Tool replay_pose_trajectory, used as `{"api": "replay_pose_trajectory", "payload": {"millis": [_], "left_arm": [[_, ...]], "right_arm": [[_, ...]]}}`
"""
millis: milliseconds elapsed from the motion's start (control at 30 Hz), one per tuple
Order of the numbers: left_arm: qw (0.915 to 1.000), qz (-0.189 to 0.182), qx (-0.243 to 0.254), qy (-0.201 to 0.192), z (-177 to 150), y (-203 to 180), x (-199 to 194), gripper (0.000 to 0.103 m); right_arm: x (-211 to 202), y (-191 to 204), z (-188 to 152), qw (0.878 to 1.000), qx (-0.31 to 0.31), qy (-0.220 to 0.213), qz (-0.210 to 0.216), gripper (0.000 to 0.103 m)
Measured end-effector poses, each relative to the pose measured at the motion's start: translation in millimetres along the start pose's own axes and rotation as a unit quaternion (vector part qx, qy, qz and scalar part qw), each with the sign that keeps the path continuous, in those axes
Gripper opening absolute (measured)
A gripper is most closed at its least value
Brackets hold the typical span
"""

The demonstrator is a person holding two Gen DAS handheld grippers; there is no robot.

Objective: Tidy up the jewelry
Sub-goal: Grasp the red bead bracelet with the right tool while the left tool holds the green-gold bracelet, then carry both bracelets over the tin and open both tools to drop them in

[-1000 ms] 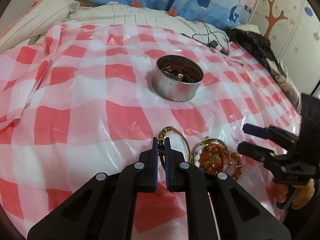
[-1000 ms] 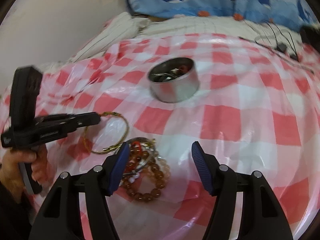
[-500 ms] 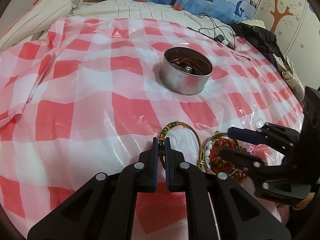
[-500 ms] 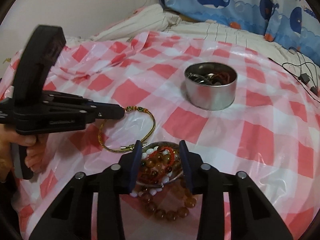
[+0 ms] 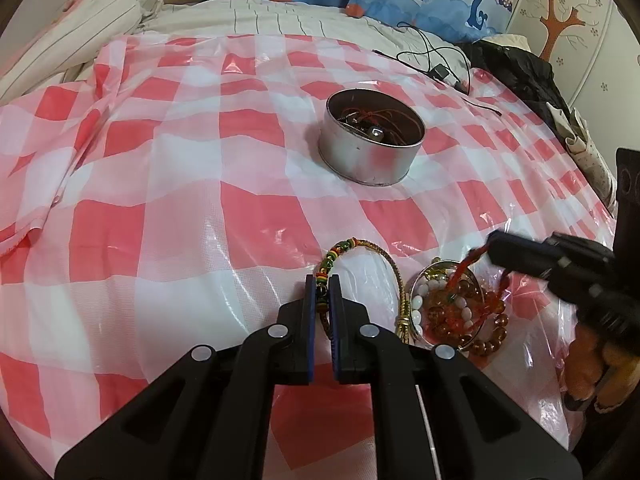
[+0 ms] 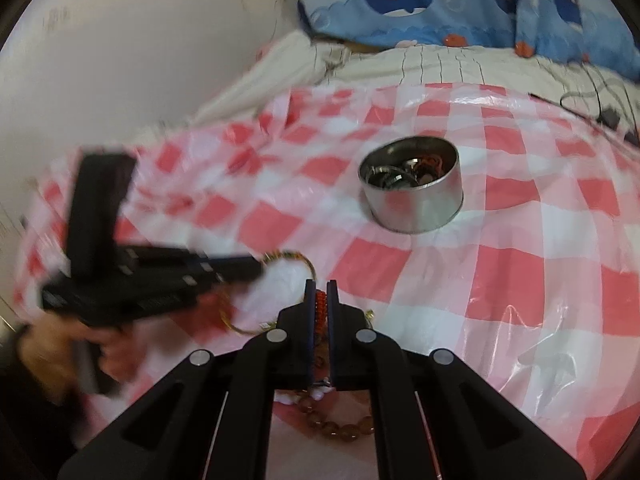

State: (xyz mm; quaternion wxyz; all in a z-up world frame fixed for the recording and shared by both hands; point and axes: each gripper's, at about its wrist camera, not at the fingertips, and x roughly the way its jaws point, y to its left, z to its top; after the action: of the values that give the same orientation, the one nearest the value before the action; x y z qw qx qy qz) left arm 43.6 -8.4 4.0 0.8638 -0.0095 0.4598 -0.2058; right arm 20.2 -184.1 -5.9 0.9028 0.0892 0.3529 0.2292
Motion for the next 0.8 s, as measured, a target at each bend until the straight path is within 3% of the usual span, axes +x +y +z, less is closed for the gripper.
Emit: {"api": "replay_pose_trajectory", "payload": {"millis": [433, 600, 800], "left_arm": [[0.9998, -0.004, 0.012, -0.014, 1, -5, -5, 0.005], [0.9991, -0.008, 0.024, -0.035, 4, -11, -14, 0.005], [0.9984, 0.014, 0.043, -0.034, 3, -17, -13, 0.005]], "right_arm": [[-24, -34, 9, 0.994, 0.092, -0.043, 0.036, 0.006], [-28, -40, 9, 0.993, 0.104, -0.051, 0.030, 0.006], [-28, -41, 10, 0.993, 0.100, -0.051, 0.024, 0.006]]}}
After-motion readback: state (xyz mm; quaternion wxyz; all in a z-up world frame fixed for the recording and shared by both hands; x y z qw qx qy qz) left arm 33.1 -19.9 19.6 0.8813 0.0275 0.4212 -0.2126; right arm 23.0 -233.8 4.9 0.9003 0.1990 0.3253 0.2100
